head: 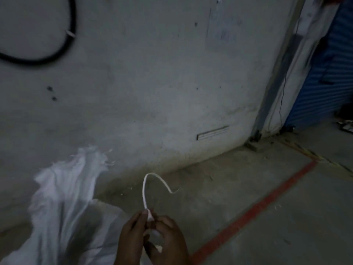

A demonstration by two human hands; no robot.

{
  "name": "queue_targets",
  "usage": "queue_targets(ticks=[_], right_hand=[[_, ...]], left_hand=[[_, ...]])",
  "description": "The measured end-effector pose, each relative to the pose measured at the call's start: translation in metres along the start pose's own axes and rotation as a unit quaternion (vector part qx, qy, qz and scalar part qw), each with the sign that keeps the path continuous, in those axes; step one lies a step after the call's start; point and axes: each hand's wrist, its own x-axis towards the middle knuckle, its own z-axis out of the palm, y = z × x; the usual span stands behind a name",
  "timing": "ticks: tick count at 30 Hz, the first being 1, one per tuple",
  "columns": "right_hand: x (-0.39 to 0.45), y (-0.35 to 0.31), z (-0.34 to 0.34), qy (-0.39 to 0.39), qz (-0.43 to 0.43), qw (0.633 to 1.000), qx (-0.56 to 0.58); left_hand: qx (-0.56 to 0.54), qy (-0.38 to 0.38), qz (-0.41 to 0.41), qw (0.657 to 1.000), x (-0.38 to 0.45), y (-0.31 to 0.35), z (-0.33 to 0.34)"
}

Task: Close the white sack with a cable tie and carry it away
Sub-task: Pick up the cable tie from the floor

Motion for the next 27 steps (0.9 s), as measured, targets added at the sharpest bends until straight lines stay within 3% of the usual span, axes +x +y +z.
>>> queue_targets(ticks=[7, 10, 12, 15, 17, 21, 24, 27], right_hand=[[0.005, -0.09, 0.023, -0.068, -0.007, 0.997, 0.041], [0.009, -0.108, 0.037, 0.01, 0.058, 0.991, 0.118], [0.014, -0.12, 0.044, 0.045, 0.17, 0.957, 0.229], [0.02, -0.13, 0.057, 0.057, 0.315, 0.85, 0.419], [0.024, -0.134, 0.064, 0.06, 0.358, 0.785, 0.502], [0.024, -0.128, 0.082, 0.056, 0.377, 0.782, 0.494], [0.029, -0.118, 0.092, 0.077, 0.388, 0.788, 0.473], [0.035, -0.107, 0.096, 0.091, 0.39, 0.782, 0.478]], left_hand=[[0.054, 0.039, 0.095, 0.993, -0.03, 0.045, -0.071], [0.113, 0.051, 0.132, 0.983, -0.038, 0.048, -0.098], [0.175, 0.051, 0.142, 0.973, -0.04, 0.045, -0.117], [0.283, 0.016, 0.162, 0.945, -0.046, 0.035, -0.137], [0.325, -0.011, 0.179, 0.928, -0.051, 0.027, -0.148], [0.397, -0.036, 0.19, 0.897, -0.049, 0.004, -0.162], [0.424, 0.001, 0.234, 0.875, -0.047, -0.001, -0.162], [0.381, 0.177, 0.264, 0.868, -0.041, -0.008, -0.164]])
